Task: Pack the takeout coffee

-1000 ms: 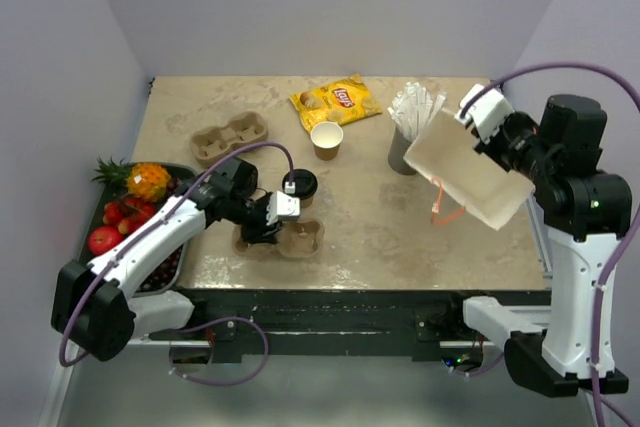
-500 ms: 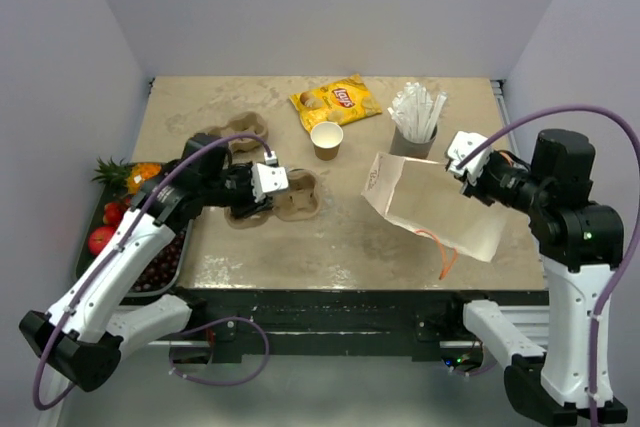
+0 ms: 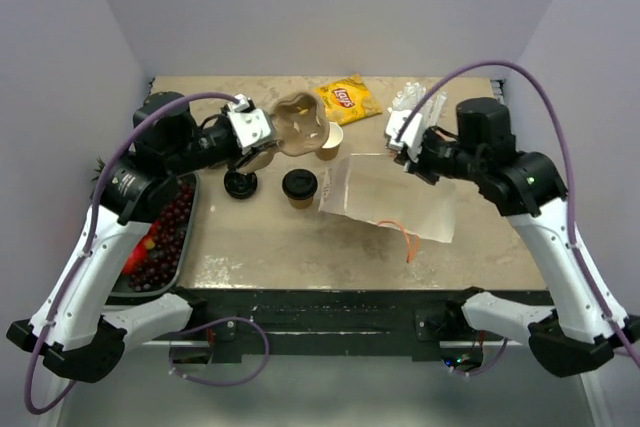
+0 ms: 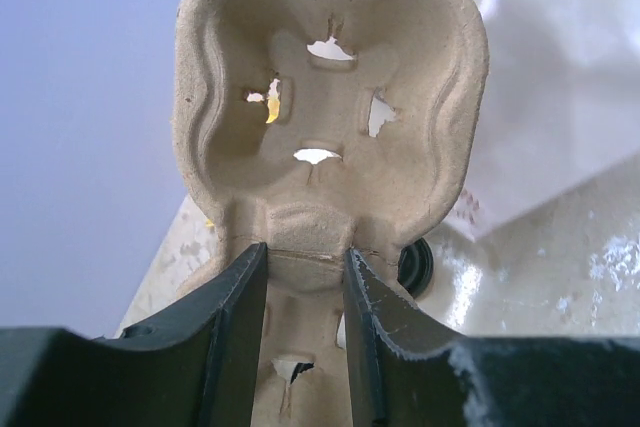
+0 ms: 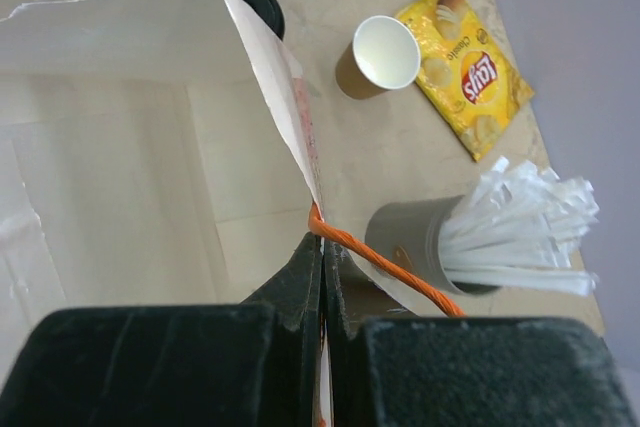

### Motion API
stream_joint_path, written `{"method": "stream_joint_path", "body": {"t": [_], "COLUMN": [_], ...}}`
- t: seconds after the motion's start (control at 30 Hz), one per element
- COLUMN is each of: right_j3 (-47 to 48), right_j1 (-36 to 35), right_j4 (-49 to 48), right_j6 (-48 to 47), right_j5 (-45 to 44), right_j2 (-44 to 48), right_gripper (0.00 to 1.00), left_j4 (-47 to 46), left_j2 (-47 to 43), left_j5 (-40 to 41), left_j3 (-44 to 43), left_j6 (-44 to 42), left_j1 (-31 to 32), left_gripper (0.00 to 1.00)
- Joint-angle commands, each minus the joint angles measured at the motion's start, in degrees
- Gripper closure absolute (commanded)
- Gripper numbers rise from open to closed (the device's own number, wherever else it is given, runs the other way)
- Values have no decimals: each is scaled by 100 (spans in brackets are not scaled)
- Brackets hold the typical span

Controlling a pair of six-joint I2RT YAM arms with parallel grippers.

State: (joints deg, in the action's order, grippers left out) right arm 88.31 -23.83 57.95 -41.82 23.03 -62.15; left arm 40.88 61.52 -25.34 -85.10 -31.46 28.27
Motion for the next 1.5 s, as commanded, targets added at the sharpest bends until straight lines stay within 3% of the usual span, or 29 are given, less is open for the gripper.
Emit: {"method": "stream_joint_path", "body": {"t": [0.0, 0.2, 0.5, 0.83, 1.0, 1.17, 1.47], "right_j3": [117, -244, -552, -297, -464, -447, -87], "right_j1": [-753, -895, -912, -904, -799, -728, -623], "right_j4": [-732, -760, -530, -548, -627, -601, -504], "right_j6": [1106, 1466, 2450, 2653, 2697, 2680, 2521], "right_j5": [-1246, -1643, -1046, -949, -1142, -1064, -1265], "right_j2": [-297, -263, -315, -658, -561, -517, -482], "right_gripper": [100, 100, 100, 100, 100, 100, 100], "left_j4": [-467, -1117, -1917, -2515, -2770, -3208, -3780], "left_j2": [27, -35, -25, -395, -351, -184, 202], "left_j5": [-50, -278, -586, 170, 311, 460, 600], "left_j3": [-428, -306, -244, 599, 863, 1109, 1382], "left_j6": [290, 843, 958, -693, -905, -1862, -2681], "left_j1": [29, 38, 600, 2628, 3026, 3535, 3782], "left_gripper": [100, 100, 100, 100, 100, 100, 100]}}
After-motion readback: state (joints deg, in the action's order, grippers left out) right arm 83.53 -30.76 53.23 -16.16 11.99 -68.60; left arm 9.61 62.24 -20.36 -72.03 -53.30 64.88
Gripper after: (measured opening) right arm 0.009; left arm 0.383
